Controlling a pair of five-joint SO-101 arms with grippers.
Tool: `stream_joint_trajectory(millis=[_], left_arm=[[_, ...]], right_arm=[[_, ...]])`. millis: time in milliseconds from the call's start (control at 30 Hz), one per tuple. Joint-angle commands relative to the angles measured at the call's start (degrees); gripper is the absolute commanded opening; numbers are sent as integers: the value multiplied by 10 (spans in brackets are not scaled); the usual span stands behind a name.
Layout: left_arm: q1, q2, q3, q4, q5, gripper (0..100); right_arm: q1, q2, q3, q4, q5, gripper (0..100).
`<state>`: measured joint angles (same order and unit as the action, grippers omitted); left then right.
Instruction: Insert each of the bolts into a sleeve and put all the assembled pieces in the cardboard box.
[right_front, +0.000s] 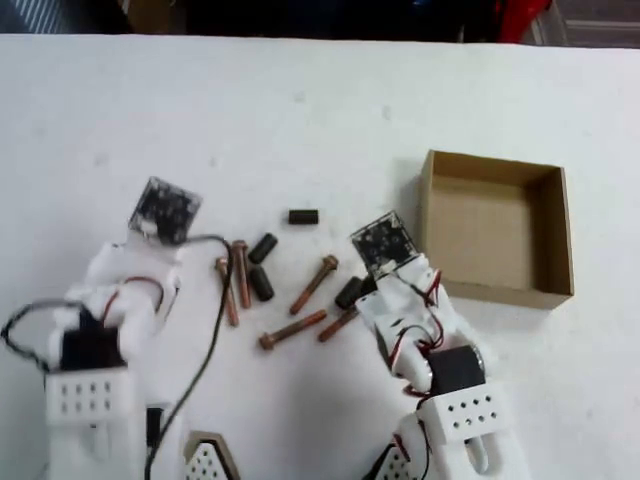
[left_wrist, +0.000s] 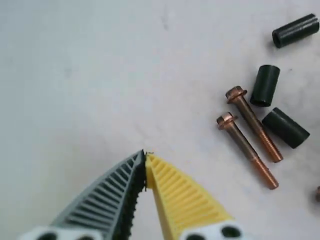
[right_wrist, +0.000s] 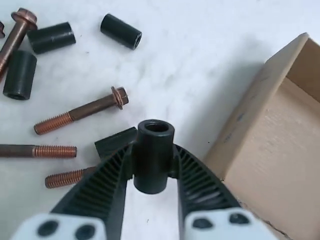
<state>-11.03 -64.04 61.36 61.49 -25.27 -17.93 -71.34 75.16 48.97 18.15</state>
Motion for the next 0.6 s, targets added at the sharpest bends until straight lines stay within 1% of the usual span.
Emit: stream_joint_trajectory(millis=[0,133,300,433,500,567], left_arm=[[-1,137,-70,3,62,27],[13,230,-108,4,127,28],[83,327,-164,53,213,28],[116,386,-203,61,345,28],[124,412,-213,60,413,28],[125,436,-215,54,464,37]], right_arm=[[-6,-9,-9,-23,-17,15],[-9,-21,-9,-46,-20,15],[-9,-92,-1,-43,-99,15],[-9,-177,43,-43,-113,15],[-9,-227,66,-43,-112,15],[-9,-278,88,-42,-109,15]])
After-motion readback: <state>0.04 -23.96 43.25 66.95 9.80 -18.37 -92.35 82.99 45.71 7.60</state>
